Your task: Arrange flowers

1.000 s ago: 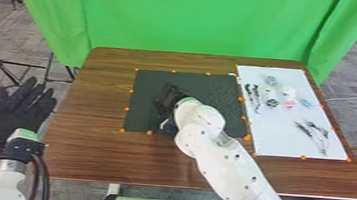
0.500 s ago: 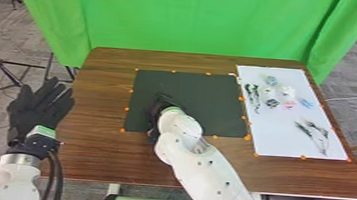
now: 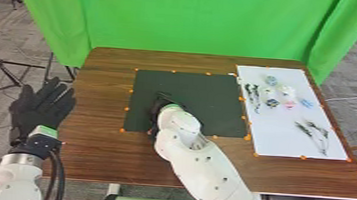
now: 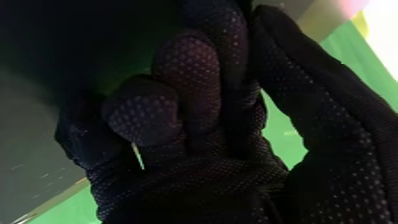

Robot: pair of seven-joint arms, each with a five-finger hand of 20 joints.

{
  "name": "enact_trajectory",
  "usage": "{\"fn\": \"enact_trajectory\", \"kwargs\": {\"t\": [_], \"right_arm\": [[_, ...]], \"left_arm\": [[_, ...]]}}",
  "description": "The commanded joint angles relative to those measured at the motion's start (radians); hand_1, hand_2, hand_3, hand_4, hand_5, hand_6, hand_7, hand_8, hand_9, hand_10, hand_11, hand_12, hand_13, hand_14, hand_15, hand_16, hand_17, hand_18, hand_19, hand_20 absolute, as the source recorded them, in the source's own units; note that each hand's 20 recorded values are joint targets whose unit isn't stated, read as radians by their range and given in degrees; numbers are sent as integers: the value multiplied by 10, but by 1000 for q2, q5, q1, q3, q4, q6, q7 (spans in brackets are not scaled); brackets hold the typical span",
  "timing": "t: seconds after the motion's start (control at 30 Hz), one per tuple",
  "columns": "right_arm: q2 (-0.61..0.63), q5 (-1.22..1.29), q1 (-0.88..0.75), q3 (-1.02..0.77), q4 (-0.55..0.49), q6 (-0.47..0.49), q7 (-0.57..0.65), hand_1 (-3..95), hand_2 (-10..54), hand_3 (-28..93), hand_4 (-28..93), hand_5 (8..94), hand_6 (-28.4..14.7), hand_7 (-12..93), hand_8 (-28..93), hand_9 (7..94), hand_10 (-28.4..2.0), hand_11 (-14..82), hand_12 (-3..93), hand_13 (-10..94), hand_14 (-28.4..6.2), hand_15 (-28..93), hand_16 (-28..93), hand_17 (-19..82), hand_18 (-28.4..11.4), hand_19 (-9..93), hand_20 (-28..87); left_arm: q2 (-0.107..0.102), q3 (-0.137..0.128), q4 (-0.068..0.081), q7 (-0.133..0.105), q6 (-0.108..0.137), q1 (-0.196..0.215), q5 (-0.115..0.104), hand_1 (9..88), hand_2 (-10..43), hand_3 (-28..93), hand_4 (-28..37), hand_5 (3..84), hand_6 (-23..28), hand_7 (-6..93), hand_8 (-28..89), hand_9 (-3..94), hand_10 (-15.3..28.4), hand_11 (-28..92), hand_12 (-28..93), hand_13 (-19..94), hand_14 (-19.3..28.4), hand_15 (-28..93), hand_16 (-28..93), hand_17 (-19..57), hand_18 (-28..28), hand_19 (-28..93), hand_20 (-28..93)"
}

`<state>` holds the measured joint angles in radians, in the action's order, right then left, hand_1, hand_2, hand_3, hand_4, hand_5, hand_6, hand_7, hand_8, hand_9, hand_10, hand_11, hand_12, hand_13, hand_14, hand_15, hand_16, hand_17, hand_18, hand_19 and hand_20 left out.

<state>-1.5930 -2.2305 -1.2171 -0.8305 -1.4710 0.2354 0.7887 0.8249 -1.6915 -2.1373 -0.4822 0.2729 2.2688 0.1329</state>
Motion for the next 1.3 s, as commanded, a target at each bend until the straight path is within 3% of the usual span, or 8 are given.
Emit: {"fn": "enact_trajectory", "kwargs": {"t": [0.03, 0.23, 0.4, 0.63, 1.0, 1.07, 1.17, 1.3], "right_arm": [[14, 36, -3, -23, 0, 35, 18, 351, -95, 751, -167, 798, -28, 394, 208, 814, -141, 499, 379, 762, -137, 693, 363, 480, -264, 932, 508], [36, 30, 13, -27, -28, 49, 5, 293, -95, 761, -191, 789, -36, 430, -71, 804, -145, 487, 370, 755, -135, 682, 354, 478, -258, 932, 470], [96, -112, 9, -5, -128, 135, -86, 259, -95, 732, -203, 771, -44, 370, -80, 788, -156, 475, 371, 742, -139, 685, 364, 476, -258, 932, 469], [151, -127, -8, -36, -262, 226, -95, 233, -95, 693, -201, 767, -64, 260, -69, 771, -169, 436, 350, 722, -146, 687, 371, 472, -260, 932, 475], [445, -215, -128, -233, -463, 90, -65, 246, -95, 702, -194, 722, -83, 164, -72, 753, -195, 285, 267, 688, -153, 644, 341, 440, -266, 932, 467], [496, -225, -175, -289, -476, 81, -42, 250, -95, 706, -194, 704, -89, 151, -73, 737, -200, 252, 250, 678, -154, 638, 331, 436, -266, 932, 466], [552, -225, -226, -348, -473, 79, -20, 262, -95, 718, -197, 653, -101, 128, -78, 679, -212, 194, 220, 661, -158, 640, 321, 428, -267, 932, 464], [613, -204, -298, -434, -480, 91, 27, 271, -95, 740, -223, 580, -117, 90, -80, 566, -211, 110, 164, 664, -155, 658, 269, 423, -265, 932, 421]], "left_arm": [[7, -4, -5, -23, -9, 22, -11, 254, 154, 712, -283, 404, 58, 171, -110, 359, 128, 216, 91, 252, 132, 352, -104, -28, 106, 325, 82], [10, -7, -9, -46, -15, 33, -16, 253, 152, 716, -283, 403, 59, 171, -111, 357, 129, 218, 93, 245, 133, 358, -103, -30, 109, 330, 82], [24, -17, -7, -71, -27, 53, -17, 254, 145, 717, -283, 401, 60, 171, -111, 356, 130, 218, 94, 242, 133, 360, -102, -30, 110, 330, 81], [41, -40, -11, -72, -34, 82, -21, 253, 136, 723, -283, 398, 59, 170, -110, 353, 130, 217, 97, 243, 136, 362, -101, -30, 111, 323, 80], [51, -83, -32, -97, -43, 125, -24, 254, 136, 720, -283, 397, 59, 171, -109, 353, 131, 216, 98, 245, 137, 360, -99, -29, 111, 320, 82], [56, -87, -32, -86, -41, 127, -28, 254, 137, 719, -283, 397, 59, 170, -109, 354, 131, 216, 99, 246, 136, 359, -99, -29, 112, 320, 82], [57, -117, -44, -95, -36, 159, -22, 254, 137, 719, -283, 398, 59, 169, -109, 354, 131, 216, 99, 246, 136, 358, -98, -29, 112, 320, 83], [55, -113, -39, -93, -41, 148, -26, 254, 137, 720, -283, 397, 59, 169, -109, 354, 130, 215, 98, 246, 136, 358, -98, -29, 112, 319, 84]]}}
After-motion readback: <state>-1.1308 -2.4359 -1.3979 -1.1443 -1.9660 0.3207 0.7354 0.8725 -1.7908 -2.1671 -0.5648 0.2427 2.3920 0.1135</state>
